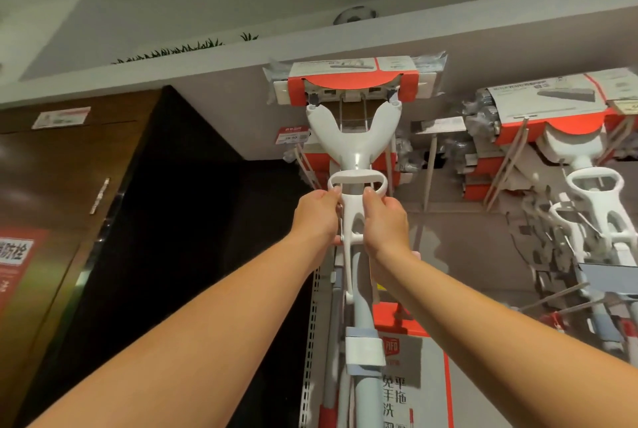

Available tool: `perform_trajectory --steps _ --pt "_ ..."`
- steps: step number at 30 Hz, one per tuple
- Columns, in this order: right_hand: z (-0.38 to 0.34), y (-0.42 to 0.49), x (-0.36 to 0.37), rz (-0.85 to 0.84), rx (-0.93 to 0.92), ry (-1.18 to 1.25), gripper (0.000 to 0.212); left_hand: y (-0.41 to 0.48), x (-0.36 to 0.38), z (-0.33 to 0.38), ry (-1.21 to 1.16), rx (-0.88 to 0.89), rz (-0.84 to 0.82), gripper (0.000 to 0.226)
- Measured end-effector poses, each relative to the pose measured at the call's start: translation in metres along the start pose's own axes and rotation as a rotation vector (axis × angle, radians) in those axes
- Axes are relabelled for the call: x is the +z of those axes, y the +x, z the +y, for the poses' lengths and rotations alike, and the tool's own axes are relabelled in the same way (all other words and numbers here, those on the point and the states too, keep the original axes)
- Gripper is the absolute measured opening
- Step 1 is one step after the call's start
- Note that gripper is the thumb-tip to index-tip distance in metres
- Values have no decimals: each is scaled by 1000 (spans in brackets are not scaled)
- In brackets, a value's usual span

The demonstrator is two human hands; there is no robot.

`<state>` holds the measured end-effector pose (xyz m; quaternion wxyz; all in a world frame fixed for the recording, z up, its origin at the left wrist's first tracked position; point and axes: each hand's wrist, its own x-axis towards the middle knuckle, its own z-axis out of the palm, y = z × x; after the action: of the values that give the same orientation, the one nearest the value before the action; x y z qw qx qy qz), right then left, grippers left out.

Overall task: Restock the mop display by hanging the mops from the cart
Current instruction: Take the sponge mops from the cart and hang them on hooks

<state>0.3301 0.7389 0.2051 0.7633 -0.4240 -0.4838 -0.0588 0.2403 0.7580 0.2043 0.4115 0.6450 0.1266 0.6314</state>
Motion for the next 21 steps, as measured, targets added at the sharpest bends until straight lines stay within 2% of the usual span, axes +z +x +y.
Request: perform_trajectory --steps 9,21 --pt "16 34 38 63 -93 -6 21 62 -11 -18 -91 -12 -66 33" --pt "56 63 86 153 -185 -177 30 121 -36 -62 -218 -37 -204 33"
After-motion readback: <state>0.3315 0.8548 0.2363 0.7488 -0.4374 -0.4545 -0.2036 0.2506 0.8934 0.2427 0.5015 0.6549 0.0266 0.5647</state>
